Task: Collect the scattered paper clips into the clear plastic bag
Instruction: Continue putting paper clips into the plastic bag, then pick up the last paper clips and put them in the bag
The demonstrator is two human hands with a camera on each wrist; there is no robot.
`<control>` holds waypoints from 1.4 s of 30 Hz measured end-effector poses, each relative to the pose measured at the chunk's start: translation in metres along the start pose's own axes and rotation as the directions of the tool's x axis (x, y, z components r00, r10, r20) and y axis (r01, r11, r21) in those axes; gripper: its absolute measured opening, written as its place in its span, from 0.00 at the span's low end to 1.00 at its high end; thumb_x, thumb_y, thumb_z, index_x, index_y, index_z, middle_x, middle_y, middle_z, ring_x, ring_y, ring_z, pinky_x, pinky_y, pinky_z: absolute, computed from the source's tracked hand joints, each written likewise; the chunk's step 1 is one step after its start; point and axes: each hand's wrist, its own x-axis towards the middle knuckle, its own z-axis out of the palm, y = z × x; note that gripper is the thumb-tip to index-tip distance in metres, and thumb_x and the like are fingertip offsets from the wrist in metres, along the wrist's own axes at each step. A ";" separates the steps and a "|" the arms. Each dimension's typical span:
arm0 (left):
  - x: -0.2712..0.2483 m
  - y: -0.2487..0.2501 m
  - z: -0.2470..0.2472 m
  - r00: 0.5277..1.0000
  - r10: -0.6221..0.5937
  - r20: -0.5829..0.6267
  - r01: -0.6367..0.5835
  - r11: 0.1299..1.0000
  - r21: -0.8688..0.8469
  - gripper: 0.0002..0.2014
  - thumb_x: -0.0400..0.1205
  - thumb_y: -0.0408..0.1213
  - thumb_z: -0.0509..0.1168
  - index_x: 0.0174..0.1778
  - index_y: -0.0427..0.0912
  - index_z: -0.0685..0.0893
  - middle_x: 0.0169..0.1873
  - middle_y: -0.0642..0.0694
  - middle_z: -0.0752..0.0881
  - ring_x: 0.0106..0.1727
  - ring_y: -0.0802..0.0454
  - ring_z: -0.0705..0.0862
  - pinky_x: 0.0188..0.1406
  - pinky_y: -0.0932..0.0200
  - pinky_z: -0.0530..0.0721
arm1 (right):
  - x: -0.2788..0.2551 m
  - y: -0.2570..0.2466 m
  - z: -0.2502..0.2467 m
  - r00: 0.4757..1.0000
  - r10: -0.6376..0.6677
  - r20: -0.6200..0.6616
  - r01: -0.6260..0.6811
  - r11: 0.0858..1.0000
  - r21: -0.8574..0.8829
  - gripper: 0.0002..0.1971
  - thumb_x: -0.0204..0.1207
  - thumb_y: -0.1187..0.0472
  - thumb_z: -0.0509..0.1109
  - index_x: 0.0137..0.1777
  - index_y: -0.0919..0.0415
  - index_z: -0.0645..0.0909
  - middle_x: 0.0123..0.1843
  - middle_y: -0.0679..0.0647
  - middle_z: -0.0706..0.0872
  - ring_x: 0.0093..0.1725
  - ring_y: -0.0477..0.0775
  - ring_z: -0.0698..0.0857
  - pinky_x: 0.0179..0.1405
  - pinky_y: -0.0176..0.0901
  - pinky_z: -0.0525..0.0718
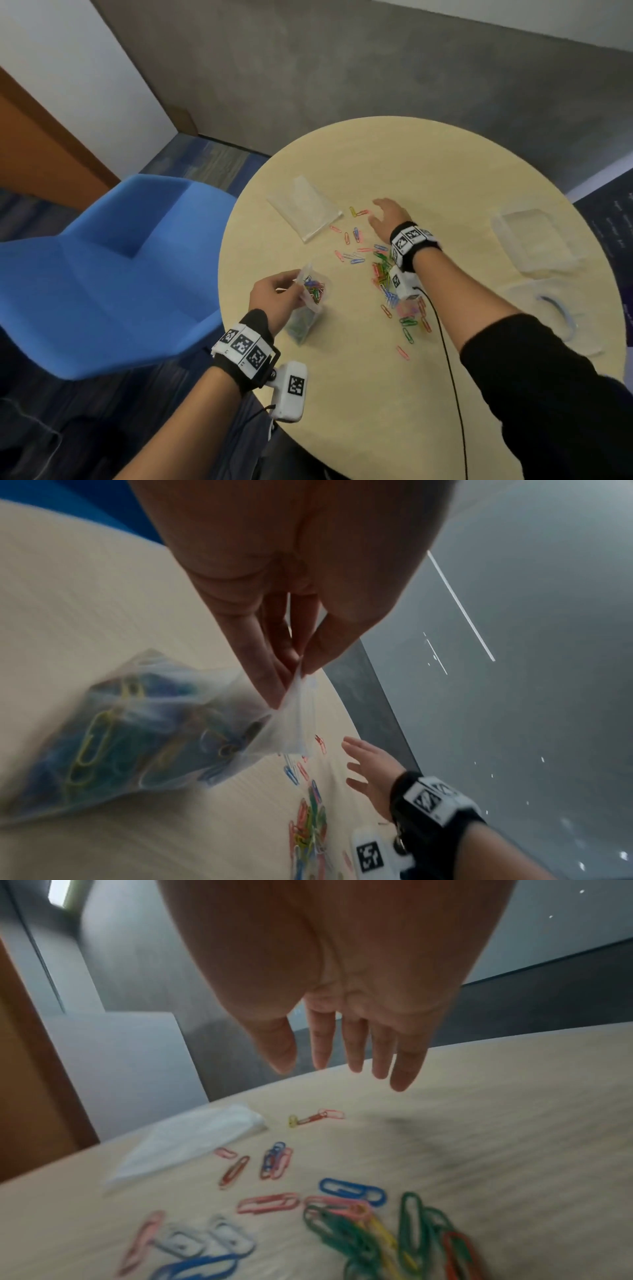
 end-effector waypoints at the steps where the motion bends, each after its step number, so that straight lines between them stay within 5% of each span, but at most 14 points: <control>1: -0.002 0.000 -0.003 1.000 0.010 0.001 -0.010 1.000 0.022 0.11 0.80 0.29 0.68 0.55 0.43 0.89 0.46 0.43 0.92 0.46 0.47 0.92 0.50 0.50 0.90 | 0.011 0.000 0.005 0.999 0.006 0.040 -0.004 0.999 -0.039 0.27 0.83 0.54 0.61 0.82 0.58 0.63 0.85 0.57 0.58 0.83 0.59 0.59 0.81 0.50 0.59; 5: -0.006 -0.002 -0.020 0.999 0.031 -0.027 -0.029 0.996 0.089 0.11 0.81 0.31 0.68 0.57 0.45 0.89 0.45 0.47 0.91 0.42 0.54 0.92 0.49 0.53 0.91 | 0.034 -0.015 0.023 0.986 -0.042 0.163 0.072 0.980 -0.185 0.31 0.85 0.58 0.56 0.85 0.59 0.49 0.87 0.55 0.42 0.85 0.61 0.47 0.84 0.53 0.53; 10: -0.004 -0.013 -0.031 0.999 0.022 -0.050 -0.018 0.997 0.080 0.11 0.81 0.31 0.68 0.57 0.45 0.89 0.47 0.45 0.91 0.46 0.49 0.92 0.51 0.47 0.90 | 0.019 -0.025 0.058 0.957 -0.115 0.265 0.206 0.916 -0.345 0.27 0.85 0.57 0.48 0.84 0.61 0.51 0.87 0.56 0.47 0.84 0.63 0.51 0.81 0.61 0.60; 16: -0.001 -0.015 -0.022 0.999 0.005 -0.038 -0.003 0.998 0.056 0.12 0.81 0.30 0.67 0.59 0.42 0.88 0.46 0.46 0.91 0.44 0.50 0.92 0.51 0.47 0.90 | -0.034 -0.032 0.075 0.943 -0.078 0.324 0.225 0.866 -0.446 0.32 0.83 0.51 0.54 0.84 0.58 0.49 0.86 0.60 0.45 0.83 0.68 0.50 0.79 0.63 0.63; 20: -0.002 -0.013 -0.015 1.000 0.006 -0.012 -0.006 0.998 0.060 0.12 0.80 0.28 0.67 0.57 0.42 0.89 0.44 0.45 0.91 0.44 0.48 0.92 0.52 0.47 0.90 | -0.071 -0.033 0.082 0.963 -0.118 0.243 0.232 0.821 -0.522 0.26 0.81 0.72 0.54 0.79 0.64 0.61 0.80 0.65 0.61 0.76 0.68 0.65 0.68 0.58 0.77; 26: -0.003 -0.011 -0.006 1.000 -0.021 0.011 0.020 0.995 0.093 0.14 0.76 0.27 0.67 0.54 0.43 0.90 0.43 0.43 0.92 0.44 0.46 0.92 0.52 0.44 0.90 | -0.090 -0.019 0.073 0.945 -0.184 0.269 0.309 0.769 -0.560 0.17 0.80 0.75 0.55 0.66 0.70 0.77 0.64 0.65 0.78 0.67 0.66 0.76 0.64 0.53 0.78; 29: -0.001 -0.010 0.000 0.999 -0.039 0.027 0.035 0.993 0.115 0.14 0.72 0.28 0.68 0.50 0.47 0.90 0.42 0.43 0.93 0.46 0.44 0.92 0.53 0.43 0.90 | -0.090 -0.004 0.054 0.971 -0.136 0.195 0.205 0.896 -0.394 0.14 0.79 0.72 0.60 0.60 0.68 0.83 0.60 0.65 0.84 0.61 0.65 0.83 0.61 0.50 0.82; 32: 0.002 -0.010 0.007 0.997 -0.057 0.041 0.051 0.987 0.150 0.18 0.69 0.31 0.68 0.54 0.45 0.90 0.42 0.45 0.93 0.47 0.44 0.91 0.54 0.42 0.89 | -0.092 0.021 0.043 0.996 0.077 -0.041 -0.073 0.992 0.102 0.11 0.76 0.66 0.70 0.55 0.64 0.90 0.54 0.61 0.91 0.55 0.59 0.88 0.59 0.45 0.85; 33: 0.003 -0.010 0.009 0.997 -0.066 0.044 0.058 0.986 0.153 0.19 0.69 0.32 0.68 0.55 0.45 0.90 0.42 0.45 0.93 0.47 0.44 0.91 0.54 0.42 0.89 | -0.095 0.028 0.040 0.978 0.187 -0.088 -0.150 0.935 0.322 0.10 0.73 0.66 0.74 0.53 0.63 0.90 0.52 0.60 0.91 0.52 0.57 0.90 0.58 0.44 0.86; 35: 0.003 -0.007 0.016 0.996 -0.071 0.052 0.062 0.986 0.156 0.20 0.67 0.34 0.68 0.56 0.45 0.90 0.43 0.46 0.93 0.48 0.44 0.91 0.55 0.43 0.89 | -0.107 0.033 0.030 0.939 0.343 0.005 -0.234 0.631 0.740 0.11 0.69 0.69 0.79 0.52 0.64 0.90 0.52 0.62 0.91 0.48 0.55 0.91 0.54 0.45 0.89; 37: 0.002 0.000 0.027 0.995 -0.085 0.055 0.076 0.985 0.154 0.18 0.69 0.32 0.68 0.55 0.45 0.90 0.43 0.46 0.93 0.47 0.45 0.91 0.56 0.44 0.89 | -0.124 0.024 0.020 0.950 0.265 0.163 -0.237 0.278 0.931 0.13 0.68 0.74 0.77 0.53 0.68 0.88 0.54 0.66 0.90 0.48 0.59 0.91 0.51 0.45 0.89; 39: 0.002 0.005 0.040 0.994 -0.087 0.067 0.077 0.986 0.151 0.16 0.71 0.28 0.67 0.51 0.46 0.91 0.42 0.45 0.93 0.45 0.44 0.92 0.54 0.46 0.89 | -0.144 0.008 0.012 0.966 0.110 0.232 -0.248 0.168 0.954 0.14 0.68 0.76 0.76 0.54 0.70 0.87 0.52 0.67 0.90 0.48 0.59 0.90 0.49 0.42 0.90; 40: 0.001 0.007 0.047 0.994 -0.079 0.077 0.067 0.987 0.149 0.15 0.71 0.27 0.67 0.49 0.47 0.91 0.40 0.45 0.93 0.45 0.44 0.92 0.53 0.46 0.90 | -0.154 0.000 0.011 0.969 0.047 0.242 -0.246 0.203 0.948 0.14 0.69 0.76 0.76 0.55 0.71 0.86 0.51 0.65 0.90 0.47 0.58 0.90 0.49 0.42 0.90; 42: 0.004 0.006 0.060 0.994 -0.057 0.094 0.045 0.990 0.134 0.17 0.67 0.30 0.67 0.51 0.43 0.92 0.41 0.43 0.93 0.44 0.43 0.92 0.53 0.44 0.90 | -0.172 -0.013 0.014 0.976 -0.021 0.215 -0.180 0.473 0.863 0.14 0.71 0.74 0.76 0.57 0.69 0.87 0.51 0.63 0.90 0.47 0.55 0.90 0.50 0.42 0.89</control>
